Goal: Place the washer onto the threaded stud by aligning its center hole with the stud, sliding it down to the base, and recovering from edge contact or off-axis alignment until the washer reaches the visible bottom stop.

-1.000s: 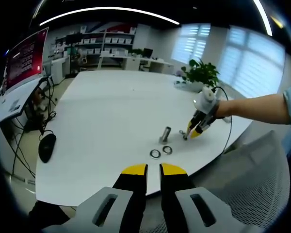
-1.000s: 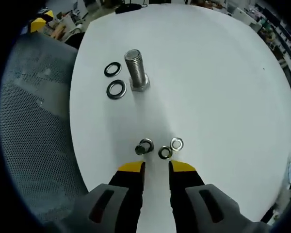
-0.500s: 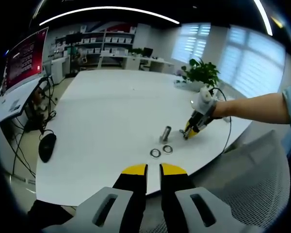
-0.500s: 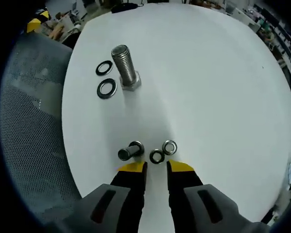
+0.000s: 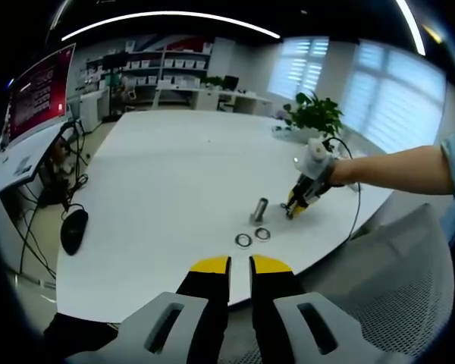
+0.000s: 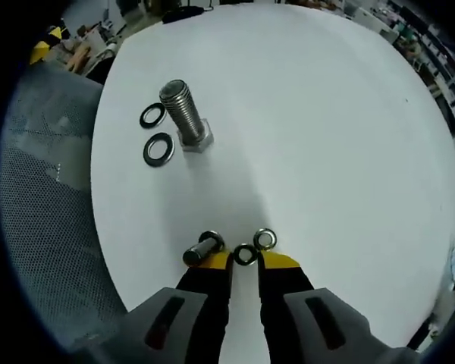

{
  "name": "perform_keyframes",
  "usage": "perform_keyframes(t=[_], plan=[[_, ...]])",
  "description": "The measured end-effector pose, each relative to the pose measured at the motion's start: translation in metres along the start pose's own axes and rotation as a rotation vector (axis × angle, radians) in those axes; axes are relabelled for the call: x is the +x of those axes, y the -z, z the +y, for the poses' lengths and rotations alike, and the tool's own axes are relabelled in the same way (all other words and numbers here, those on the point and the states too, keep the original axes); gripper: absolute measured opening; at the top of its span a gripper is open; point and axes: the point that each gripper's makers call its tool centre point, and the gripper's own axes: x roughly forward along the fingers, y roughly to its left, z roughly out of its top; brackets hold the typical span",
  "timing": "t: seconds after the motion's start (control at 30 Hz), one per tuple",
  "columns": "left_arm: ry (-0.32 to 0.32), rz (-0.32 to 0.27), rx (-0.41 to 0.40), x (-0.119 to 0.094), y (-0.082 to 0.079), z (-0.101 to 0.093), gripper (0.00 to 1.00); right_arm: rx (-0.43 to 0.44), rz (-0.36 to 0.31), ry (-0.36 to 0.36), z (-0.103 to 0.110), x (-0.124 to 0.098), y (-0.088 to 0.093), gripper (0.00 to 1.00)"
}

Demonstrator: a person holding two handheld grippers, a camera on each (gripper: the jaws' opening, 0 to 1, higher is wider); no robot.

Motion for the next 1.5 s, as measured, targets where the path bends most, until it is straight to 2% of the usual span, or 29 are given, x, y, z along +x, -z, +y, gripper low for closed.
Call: perform_keyframes(t=[0.23, 0.33, 0.43, 0.7, 0.8, 1.3, 1.37, 1.5], plan=[[0.001, -0.002, 0.0, 0.0, 0.0, 0.0, 0.07, 0.058, -0.028, 0.014, -0.003, -0.001, 0.002, 0.14], [0.001, -0.001, 0.0, 0.0, 0.0, 0.0, 0.07, 0.042, -0.008, 0.017, -0.002, -0.003, 0.009, 0.14], [0.001, -0.005, 0.0, 0.0, -0.001, 0.0, 0.07, 0.048, -0.018, 0.036, -0.007, -0.01, 0.01, 0.14], [0.003, -0.011, 0.003, 0.0, -0.002, 0.0, 0.07, 0.103, -0.07, 0.001, -0.001, -0.031, 0.003, 0.14], [0.005, -0.011, 0.005, 0.0, -0.002, -0.001, 0.07, 0.099, -0.073, 0.007, 0.0, -0.035, 0.002, 0.14], [0.01, -0.01, 0.012, 0.0, -0.002, -0.002, 0.07, 0.121, -0.167, 0.014, 0.008, -0.065, -0.014, 0.14], [0.008, -0.026, 0.017, -0.001, -0.005, -0.002, 0.07, 0.127, -0.186, 0.007, 0.01, -0.07, -0.019, 0.14], [0.009, -0.013, 0.019, 0.0, -0.003, -0.003, 0.07, 0.103, -0.181, -0.011, 0.018, -0.074, -0.023, 0.14]])
